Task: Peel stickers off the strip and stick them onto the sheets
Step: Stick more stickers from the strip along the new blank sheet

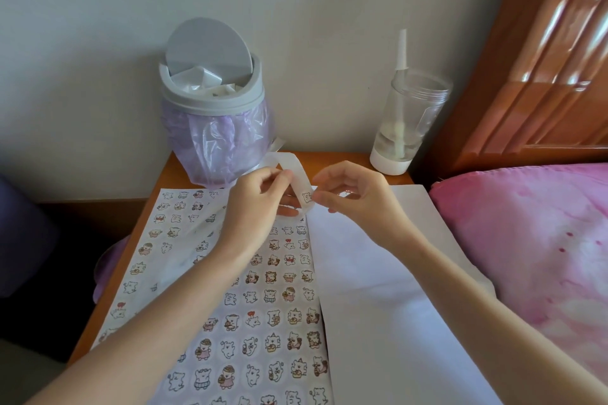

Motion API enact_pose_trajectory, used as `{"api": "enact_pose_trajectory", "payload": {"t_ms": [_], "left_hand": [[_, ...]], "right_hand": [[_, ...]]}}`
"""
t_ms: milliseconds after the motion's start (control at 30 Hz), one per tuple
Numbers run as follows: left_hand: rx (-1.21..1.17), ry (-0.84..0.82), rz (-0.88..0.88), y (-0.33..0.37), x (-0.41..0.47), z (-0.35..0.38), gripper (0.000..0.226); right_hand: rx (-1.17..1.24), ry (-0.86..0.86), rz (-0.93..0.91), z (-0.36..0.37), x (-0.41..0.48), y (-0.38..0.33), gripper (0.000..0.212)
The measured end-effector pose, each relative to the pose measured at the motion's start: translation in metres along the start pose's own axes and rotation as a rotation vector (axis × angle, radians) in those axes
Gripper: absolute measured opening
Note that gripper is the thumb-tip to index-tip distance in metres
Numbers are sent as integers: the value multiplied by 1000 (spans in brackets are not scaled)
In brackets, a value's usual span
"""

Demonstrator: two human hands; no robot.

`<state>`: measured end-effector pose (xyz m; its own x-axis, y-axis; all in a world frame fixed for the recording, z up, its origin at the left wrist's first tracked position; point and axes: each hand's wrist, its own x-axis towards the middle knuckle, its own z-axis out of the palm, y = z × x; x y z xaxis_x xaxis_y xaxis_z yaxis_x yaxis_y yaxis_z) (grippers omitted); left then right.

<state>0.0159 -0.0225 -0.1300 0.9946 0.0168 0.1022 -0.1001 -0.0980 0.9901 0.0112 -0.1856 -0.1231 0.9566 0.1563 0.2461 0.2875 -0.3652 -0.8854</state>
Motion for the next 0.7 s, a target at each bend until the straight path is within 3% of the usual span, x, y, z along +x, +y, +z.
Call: {"api": "enact_pose_trajectory", "payload": {"t_ms": [167, 333, 700], "left_hand": [[18, 21, 9, -1, -1, 4, 23], [-67, -22, -75, 2, -4, 8, 32], [56, -68, 0, -7, -6, 8, 18]], "right_hand": [[-9, -1, 13, 1, -1, 0, 7], [6, 42, 11, -2, -1, 2, 15], [-27, 38, -8, -2, -5, 6, 14]]}}
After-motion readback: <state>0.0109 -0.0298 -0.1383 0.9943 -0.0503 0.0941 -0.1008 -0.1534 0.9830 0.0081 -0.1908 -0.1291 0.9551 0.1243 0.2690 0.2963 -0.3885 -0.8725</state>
